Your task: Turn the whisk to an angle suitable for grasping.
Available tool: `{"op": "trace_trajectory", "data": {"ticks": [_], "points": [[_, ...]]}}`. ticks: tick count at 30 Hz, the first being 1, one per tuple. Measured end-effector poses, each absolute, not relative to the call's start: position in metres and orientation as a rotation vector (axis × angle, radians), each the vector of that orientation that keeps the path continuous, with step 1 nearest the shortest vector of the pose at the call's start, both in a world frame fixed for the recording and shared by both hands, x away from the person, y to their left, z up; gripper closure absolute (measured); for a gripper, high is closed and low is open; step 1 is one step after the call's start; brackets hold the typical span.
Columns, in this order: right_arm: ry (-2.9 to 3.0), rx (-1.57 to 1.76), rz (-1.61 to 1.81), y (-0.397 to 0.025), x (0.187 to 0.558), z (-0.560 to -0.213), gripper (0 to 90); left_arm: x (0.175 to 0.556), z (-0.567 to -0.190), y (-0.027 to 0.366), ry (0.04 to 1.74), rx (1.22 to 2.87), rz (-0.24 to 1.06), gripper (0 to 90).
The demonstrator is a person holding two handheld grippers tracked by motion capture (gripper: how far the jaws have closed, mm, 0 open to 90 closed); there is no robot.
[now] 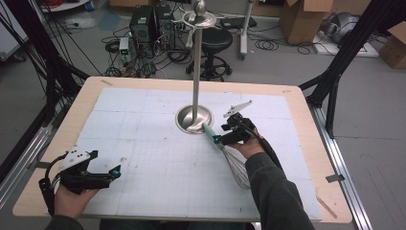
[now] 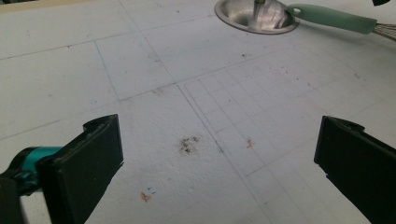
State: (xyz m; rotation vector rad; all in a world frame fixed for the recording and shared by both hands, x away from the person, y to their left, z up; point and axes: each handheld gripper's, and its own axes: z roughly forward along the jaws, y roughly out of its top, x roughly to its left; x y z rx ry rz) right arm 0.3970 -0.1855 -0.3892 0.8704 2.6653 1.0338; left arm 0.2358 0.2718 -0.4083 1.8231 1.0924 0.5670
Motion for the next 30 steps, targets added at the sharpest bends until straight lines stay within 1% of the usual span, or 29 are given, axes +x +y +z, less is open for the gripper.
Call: {"op": "trace_trajectory", "data": {"ticks": [1,3,6,9,11,13,21,24,30], "points": [[2.67,0.864,1.019,-0.185,0.397,-0.39,44.7,0.236,-0.408,0.272,1.093,1.822,0.566,1.7],[2.691,0.851,0.999,-0.184,0.396,-0.39,56.4,0.236,-0.409,0.271,1.094,1.822,0.565,1.7],[2.736,0.823,0.97,-0.181,0.395,-0.392,66.5,0.236,-0.409,0.271,1.095,1.823,0.563,1.7],[2.783,0.806,0.923,-0.178,0.395,-0.396,74.1,0.236,-0.409,0.271,1.095,1.823,0.564,1.7],[2.794,0.792,0.912,-0.177,0.394,-0.397,76.6,0.236,-0.409,0.271,1.094,1.823,0.563,1.7],[2.794,0.786,0.899,-0.177,0.395,-0.397,77.8,0.236,-0.409,0.272,1.094,1.824,0.564,1.7],[2.771,0.802,0.823,-0.185,0.399,-0.398,77.5,0.236,-0.408,0.272,1.091,1.822,0.562,1.7],[2.768,0.82,0.816,-0.188,0.4,-0.399,75.5,0.236,-0.408,0.272,1.091,1.82,0.562,1.7],[2.768,0.837,0.811,-0.191,0.398,-0.397,75.5,0.235,-0.408,0.272,1.093,1.814,0.559,1.7]]}}
